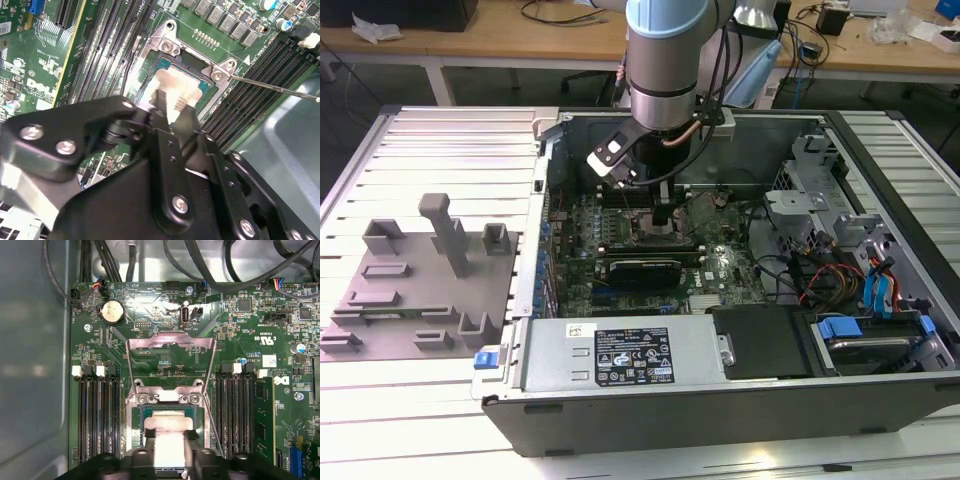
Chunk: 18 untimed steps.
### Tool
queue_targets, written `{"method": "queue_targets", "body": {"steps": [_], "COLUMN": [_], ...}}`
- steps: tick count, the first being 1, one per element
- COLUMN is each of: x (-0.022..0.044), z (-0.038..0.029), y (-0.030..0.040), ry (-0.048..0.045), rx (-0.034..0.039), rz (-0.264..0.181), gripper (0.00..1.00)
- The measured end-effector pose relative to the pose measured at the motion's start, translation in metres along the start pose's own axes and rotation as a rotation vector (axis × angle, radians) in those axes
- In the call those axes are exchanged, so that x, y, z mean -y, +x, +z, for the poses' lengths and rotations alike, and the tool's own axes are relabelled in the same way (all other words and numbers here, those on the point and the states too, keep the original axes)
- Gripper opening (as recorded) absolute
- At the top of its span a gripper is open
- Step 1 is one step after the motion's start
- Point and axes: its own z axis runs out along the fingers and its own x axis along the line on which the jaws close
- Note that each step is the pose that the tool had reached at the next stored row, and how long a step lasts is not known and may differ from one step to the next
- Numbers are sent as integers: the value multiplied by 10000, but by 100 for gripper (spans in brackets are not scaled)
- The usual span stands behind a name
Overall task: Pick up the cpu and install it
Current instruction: 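Place the cpu into insertion slot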
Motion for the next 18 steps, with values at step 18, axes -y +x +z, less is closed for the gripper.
{"method": "queue_targets", "body": {"steps": [18], "x": [9], "z": [113], "y": [0], "ry": [-39], "rx": [0], "rz": [0], "gripper": [11]}}
